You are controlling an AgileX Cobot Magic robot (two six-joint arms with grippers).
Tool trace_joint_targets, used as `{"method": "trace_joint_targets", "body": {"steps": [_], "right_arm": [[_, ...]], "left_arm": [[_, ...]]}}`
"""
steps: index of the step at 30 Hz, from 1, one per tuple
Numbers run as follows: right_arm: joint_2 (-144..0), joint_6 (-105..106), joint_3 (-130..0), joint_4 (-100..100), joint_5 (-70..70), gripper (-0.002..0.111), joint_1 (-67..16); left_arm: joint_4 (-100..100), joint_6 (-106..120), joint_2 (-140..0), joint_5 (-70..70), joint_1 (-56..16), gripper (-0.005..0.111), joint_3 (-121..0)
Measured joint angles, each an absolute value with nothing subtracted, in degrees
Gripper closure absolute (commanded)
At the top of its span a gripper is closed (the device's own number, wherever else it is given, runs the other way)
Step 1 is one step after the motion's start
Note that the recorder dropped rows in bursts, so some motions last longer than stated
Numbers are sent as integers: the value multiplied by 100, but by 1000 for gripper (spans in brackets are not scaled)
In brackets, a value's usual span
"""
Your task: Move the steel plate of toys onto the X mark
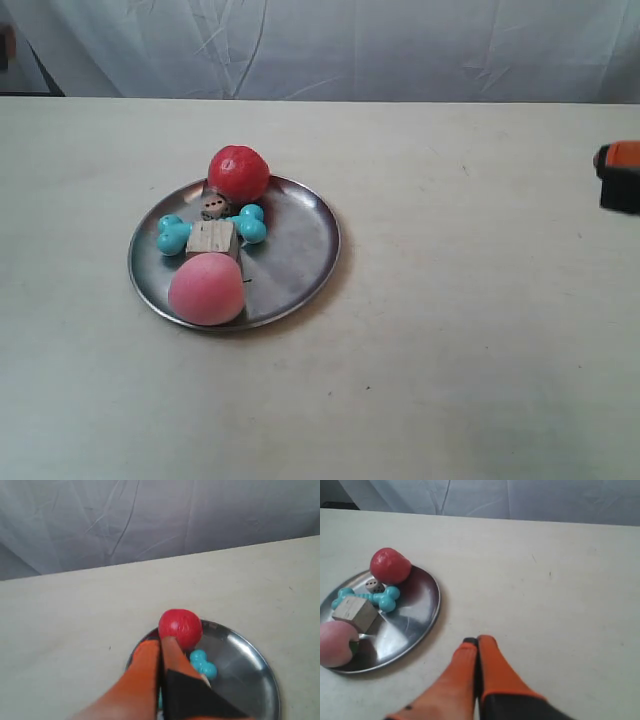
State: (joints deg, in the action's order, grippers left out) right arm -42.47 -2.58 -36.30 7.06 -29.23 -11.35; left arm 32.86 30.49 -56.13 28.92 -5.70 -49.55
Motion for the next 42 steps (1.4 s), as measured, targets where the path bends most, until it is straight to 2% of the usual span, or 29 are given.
{"method": "trace_joint_targets", "body": {"steps": [5,9,23,29,38,42], "right_arm": [[-3786,-258,-3025,1058,-2629,108,-1135],[-3529,-258,-2979,1413,-2585,108,-1135],[-3405,-258,-2954,1554,-2524,108,-1135],[-2546,-184,-2629,1149,-2292,108,-1122],[-589,-154,-1403,598,-2041,108,90],[-120,-143,-862,540,-2041,108,283]], "left_arm": [[3521,3049,-4811,2474,-570,107,-3699],[3558,3049,-4500,2660,-570,107,-3280],[3727,3049,-4329,3027,-570,107,-3230],[3727,3049,-4329,3027,-570,107,-3230],[3727,3049,-4329,3027,-570,107,-3230],[3727,3049,-4329,3027,-570,107,-3230]]}}
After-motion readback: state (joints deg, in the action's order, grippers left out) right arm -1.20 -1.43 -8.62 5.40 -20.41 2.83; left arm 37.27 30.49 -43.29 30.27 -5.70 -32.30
